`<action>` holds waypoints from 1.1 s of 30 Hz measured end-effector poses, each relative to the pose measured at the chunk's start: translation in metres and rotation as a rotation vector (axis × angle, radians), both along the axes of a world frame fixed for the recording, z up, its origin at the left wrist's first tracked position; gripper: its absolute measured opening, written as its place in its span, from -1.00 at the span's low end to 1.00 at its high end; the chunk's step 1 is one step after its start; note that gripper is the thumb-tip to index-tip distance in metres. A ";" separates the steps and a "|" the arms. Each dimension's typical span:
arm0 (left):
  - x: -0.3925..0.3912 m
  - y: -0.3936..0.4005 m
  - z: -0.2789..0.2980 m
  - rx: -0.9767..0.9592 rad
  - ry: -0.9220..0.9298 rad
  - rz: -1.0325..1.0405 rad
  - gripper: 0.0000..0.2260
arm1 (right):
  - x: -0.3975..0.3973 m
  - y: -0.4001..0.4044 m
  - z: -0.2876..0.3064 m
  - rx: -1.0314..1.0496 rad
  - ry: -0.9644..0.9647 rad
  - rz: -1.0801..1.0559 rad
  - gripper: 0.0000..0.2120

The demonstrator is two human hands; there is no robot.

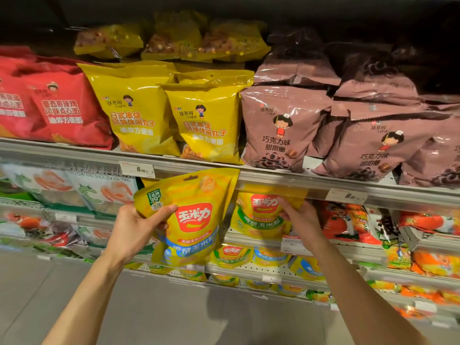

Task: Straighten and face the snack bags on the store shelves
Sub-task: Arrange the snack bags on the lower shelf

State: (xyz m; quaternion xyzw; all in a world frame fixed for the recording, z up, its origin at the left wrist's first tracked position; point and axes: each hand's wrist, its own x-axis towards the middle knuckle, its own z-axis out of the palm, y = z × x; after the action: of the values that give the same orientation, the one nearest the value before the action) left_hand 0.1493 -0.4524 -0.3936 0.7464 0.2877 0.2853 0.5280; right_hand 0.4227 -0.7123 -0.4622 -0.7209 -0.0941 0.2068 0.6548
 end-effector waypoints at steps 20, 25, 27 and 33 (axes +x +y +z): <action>-0.018 0.008 0.008 -0.038 -0.015 0.089 -0.93 | -0.038 0.101 0.000 -0.068 0.093 0.229 -0.69; -0.011 0.002 0.001 -0.037 -0.001 0.077 -0.95 | -0.034 0.080 -0.006 -0.074 0.009 0.223 -0.93; -0.004 -0.002 -0.003 -0.044 0.009 0.065 -0.92 | -0.031 0.065 -0.011 -0.102 -0.003 0.175 -0.66; 0.032 -0.033 -0.012 -0.059 0.003 -0.047 -0.83 | -0.017 0.010 -0.003 -0.227 0.018 0.402 -0.62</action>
State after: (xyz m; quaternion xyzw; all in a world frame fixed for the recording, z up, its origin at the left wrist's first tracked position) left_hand 0.1812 -0.4859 -0.4057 0.7374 0.2792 0.2630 0.5559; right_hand 0.4053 -0.7021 -0.4650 -0.7548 -0.2064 0.3487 0.5158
